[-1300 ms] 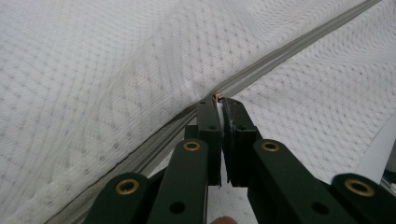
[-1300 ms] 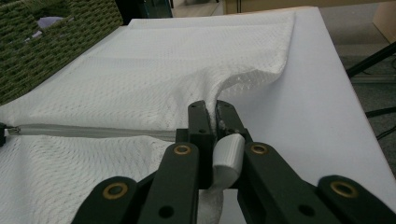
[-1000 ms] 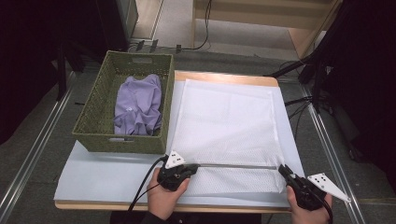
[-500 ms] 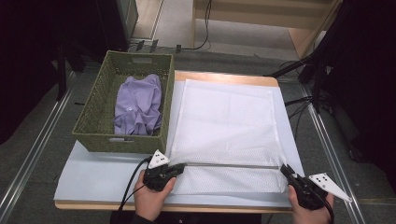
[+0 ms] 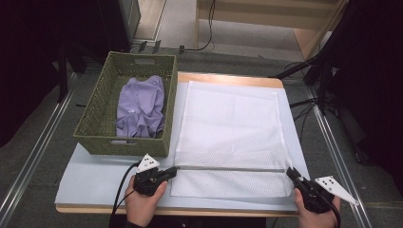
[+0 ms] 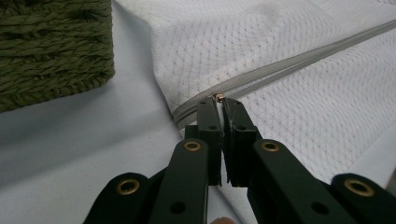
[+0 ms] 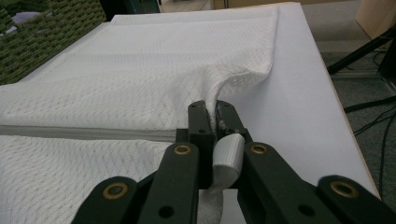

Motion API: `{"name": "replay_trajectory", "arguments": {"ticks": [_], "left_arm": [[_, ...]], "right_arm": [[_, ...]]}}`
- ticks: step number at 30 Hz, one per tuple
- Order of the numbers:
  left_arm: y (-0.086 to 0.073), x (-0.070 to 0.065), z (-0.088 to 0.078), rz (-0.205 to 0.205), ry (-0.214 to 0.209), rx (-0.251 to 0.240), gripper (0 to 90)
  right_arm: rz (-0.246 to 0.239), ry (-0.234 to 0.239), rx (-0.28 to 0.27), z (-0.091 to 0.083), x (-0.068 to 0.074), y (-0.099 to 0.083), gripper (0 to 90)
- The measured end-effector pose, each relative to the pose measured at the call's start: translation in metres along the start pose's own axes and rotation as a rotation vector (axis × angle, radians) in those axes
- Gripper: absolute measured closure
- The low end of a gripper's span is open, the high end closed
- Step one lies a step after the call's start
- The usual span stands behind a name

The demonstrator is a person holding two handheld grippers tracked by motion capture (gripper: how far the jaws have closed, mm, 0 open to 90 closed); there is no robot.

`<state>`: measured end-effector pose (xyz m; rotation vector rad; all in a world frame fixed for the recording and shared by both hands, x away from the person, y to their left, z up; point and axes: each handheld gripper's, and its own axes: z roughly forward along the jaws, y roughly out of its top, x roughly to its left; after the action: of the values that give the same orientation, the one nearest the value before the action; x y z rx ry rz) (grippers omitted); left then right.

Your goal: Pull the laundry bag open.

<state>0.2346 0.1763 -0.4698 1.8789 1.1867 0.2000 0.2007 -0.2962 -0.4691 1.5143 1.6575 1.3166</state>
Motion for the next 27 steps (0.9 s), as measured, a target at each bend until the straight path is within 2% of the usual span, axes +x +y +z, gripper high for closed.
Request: {"name": "replay_trajectory", "arguments": {"ticks": [11, 17, 27], "left_arm": [[-0.002, 0.003, -0.002, -0.011, 0.000, 0.000, 87.6], [-0.002, 0.003, -0.002, -0.004, 0.004, 0.004, 87.6], [-0.003, 0.003, 0.001, -0.004, -0.002, 0.019, 87.6]], "right_arm": [[-0.001, -0.001, 0.023, 0.003, -0.002, -0.002, 88.2], [0.007, 0.000, 0.041, 0.005, -0.004, -0.003, 88.1], [0.028, -0.005, 0.109, 0.014, -0.009, -0.011, 87.9]]}}
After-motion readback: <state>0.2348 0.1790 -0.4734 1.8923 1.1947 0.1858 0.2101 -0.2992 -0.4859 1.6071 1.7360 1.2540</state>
